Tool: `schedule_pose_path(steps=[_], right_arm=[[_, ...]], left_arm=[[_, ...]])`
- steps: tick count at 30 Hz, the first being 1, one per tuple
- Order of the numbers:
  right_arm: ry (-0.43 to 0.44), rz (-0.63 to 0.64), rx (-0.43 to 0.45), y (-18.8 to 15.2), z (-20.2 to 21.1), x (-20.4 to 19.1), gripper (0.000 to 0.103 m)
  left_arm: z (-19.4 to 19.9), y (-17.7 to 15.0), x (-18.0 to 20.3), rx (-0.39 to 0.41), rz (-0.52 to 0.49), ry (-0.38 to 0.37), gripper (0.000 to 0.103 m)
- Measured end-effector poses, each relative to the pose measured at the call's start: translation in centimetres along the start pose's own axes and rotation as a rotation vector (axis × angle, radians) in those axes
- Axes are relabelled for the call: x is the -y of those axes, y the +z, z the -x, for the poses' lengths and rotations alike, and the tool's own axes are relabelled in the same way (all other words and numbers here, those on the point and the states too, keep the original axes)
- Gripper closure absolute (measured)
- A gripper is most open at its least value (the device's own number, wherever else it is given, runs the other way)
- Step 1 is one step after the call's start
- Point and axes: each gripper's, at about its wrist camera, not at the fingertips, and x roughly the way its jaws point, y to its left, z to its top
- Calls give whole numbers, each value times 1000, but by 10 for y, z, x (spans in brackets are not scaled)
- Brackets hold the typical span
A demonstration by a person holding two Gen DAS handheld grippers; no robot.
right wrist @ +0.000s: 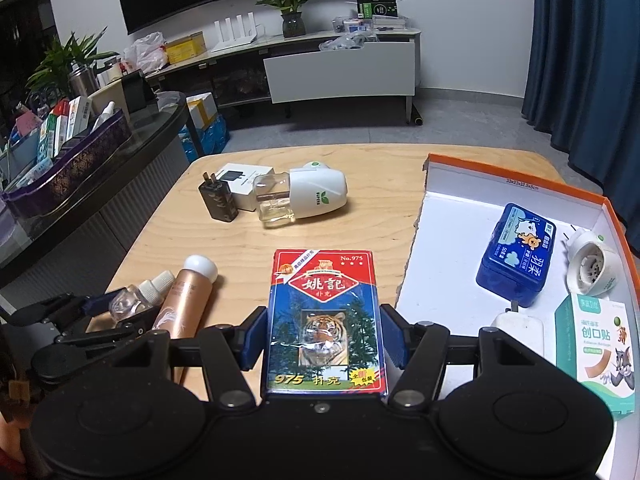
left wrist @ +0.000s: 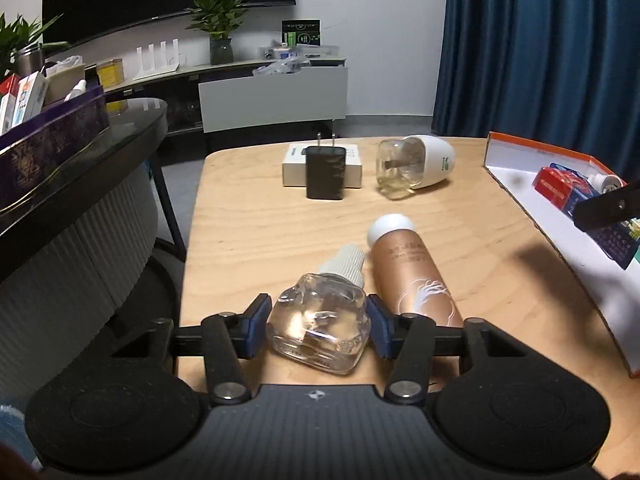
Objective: Organize rigid objects
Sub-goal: 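Carry the glass bottle and red card box over the open white box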
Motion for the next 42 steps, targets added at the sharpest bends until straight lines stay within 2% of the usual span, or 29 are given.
schedule_pose_path(steps=[4,9,21,22,23,24,26,28,29,30,31,32,35,37,38,40,42], right_arm=[[-6,2,13,0,7,2,32],[-21,-20,38,-1,21,13,32],[-80,-102,86,-14,57,52,32],[-84,-111,88,-16,60,56,32],[-89,-119,88,-18,62,59,32],[-94,-126,88,-20,63,62,32],[-100,-139,86,-22,65,68,32],[-99,-148,83,-25,67,71,32],[-97,-148,83,-26,68,71,32],[-95,-144,86,-27,69,71,32],[-95,-138,87,-29,71,71,32],[-95,-132,87,-30,72,72,32],[-89,-148,85,-32,71,75,32],[-81,-154,80,-33,69,74,32],[-76,-153,78,-33,68,73,32],[-65,-147,76,-34,66,71,32],[-57,-142,73,-36,65,67,32]], left_arm=[[4,0,2,5,23,14,51],[21,12,0,56,93,17,52],[41,31,32,114,51,-14,57],[42,30,32,113,62,-18,68],[42,31,33,113,74,-30,87],[42,32,34,106,78,-39,93],[42,33,39,108,63,-53,91],[37,27,41,91,41,-21,85],[35,22,38,89,50,-9,78],[37,17,34,89,71,2,53],[39,12,29,90,98,15,40],[42,6,22,97,122,9,32],[55,-7,7,90,170,-15,30],[68,-15,6,83,182,-23,17],[74,-19,8,74,187,-25,14],[82,-30,18,55,134,-24,8],[83,-41,27,29,66,16,7]])
